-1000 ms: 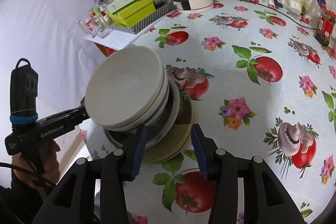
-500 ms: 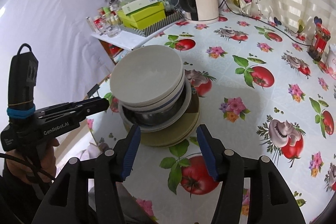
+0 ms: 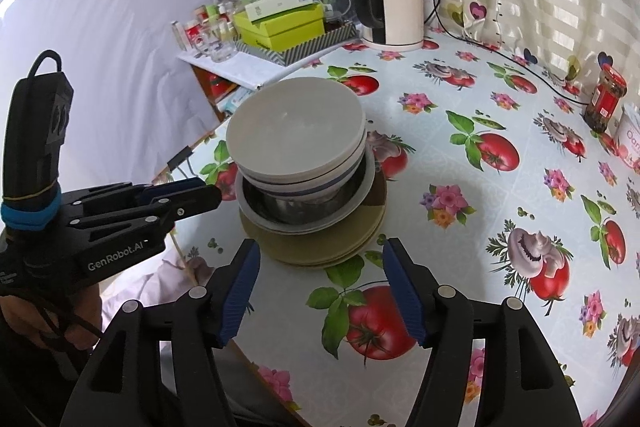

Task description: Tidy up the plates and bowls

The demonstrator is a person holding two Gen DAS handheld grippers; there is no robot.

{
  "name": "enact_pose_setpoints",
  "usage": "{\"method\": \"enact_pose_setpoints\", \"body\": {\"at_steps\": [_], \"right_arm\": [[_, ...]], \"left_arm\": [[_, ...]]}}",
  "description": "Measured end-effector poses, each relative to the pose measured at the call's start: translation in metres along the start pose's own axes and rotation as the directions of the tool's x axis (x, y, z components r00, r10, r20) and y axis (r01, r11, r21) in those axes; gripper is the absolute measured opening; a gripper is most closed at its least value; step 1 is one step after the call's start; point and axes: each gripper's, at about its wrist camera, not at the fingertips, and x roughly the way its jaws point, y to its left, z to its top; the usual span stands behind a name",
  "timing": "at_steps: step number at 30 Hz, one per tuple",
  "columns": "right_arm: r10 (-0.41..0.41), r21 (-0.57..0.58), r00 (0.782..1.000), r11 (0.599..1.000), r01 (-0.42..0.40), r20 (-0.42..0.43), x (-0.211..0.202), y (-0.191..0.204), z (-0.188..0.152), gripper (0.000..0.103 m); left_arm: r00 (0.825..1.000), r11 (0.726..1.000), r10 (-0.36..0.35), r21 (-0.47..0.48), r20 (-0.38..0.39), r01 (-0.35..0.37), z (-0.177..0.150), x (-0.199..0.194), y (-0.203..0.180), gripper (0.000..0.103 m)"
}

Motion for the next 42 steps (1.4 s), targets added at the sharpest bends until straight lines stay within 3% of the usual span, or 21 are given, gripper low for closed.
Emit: {"method": "enact_pose_setpoints", "body": {"at_steps": [42], "right_arm": [[-0.003,-0.012,1.000,1.000,0.002,-0.030,0.012,0.003,-0.006,0.071]], "left_arm": [[0.999,0.999,0.037,0.011,-0.038,-0.036,-0.006,0.015,-0.001,0.021]]}}
